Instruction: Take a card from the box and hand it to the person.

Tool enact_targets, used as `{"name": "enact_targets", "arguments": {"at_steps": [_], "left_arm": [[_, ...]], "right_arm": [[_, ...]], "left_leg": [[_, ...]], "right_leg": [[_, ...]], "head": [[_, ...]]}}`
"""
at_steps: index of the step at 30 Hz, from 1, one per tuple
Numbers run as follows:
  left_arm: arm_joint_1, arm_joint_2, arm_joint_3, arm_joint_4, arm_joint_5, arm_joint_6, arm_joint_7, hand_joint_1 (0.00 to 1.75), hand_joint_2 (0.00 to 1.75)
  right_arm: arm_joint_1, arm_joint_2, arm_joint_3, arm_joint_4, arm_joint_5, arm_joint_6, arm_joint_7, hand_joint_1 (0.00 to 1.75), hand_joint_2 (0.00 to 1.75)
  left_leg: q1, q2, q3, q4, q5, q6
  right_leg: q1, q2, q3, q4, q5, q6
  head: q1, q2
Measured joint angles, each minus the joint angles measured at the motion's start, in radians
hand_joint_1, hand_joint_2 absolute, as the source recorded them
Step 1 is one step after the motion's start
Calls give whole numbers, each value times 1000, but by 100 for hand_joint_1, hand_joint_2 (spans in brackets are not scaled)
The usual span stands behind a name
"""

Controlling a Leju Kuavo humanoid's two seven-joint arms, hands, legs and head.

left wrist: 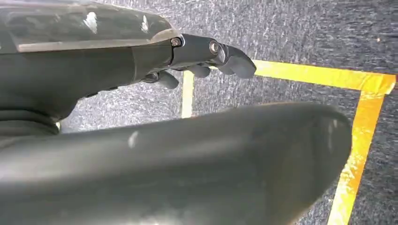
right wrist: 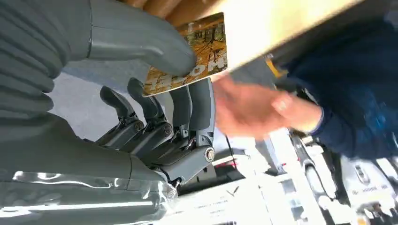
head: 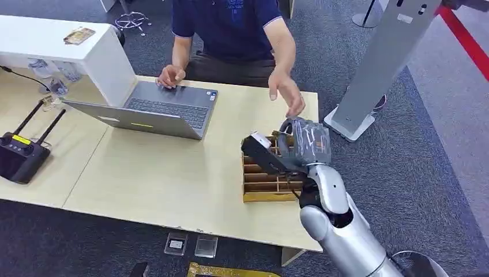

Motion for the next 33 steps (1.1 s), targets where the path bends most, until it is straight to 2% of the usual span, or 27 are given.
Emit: {"name": "enact_targets", "arguments": {"at_steps": [4,8,11,15,23,33], "left_arm": [[-14,8,-6,0,-18,-27,9,0,0],[-31,12,-17,0,-25,-30,26,0,0],[-38,12,-18,0,-25,-28,31,0,0],[-40,13,-22,0,-25,-28,33,0,0],[-40,15,-27,0,-25,-28,33,0,0],[-40,16,-36,0,-25,-28,33,0,0]], "right_arm": [[-113,1,2,69,-61,-33,-54,157,175],[-208,35,14,248,-105,-117,-139,157,175],[-241,64,24,361,-119,-150,-180,157,175],[-264,93,34,481,-123,-163,-192,157,175],[-292,130,47,631,-123,-165,-193,157,175],[-305,145,56,710,-123,-166,-193,157,175]], "left_leg": [[0,-1,0,0,0,0],[0,-1,0,0,0,0],[0,-2,-1,0,0,0],[0,-2,-1,0,0,0],[0,-1,-1,0,0,0],[0,-1,-1,0,0,0]], "right_leg": [[0,-1,1,0,0,0],[0,-1,1,1,0,0],[0,-2,1,1,0,0],[0,-2,0,1,0,0],[0,-1,0,1,0,0],[0,-1,-1,1,0,0]], "head": [[1,0],[-1,0],[2,0],[1,0],[1,0],[0,0]]}}
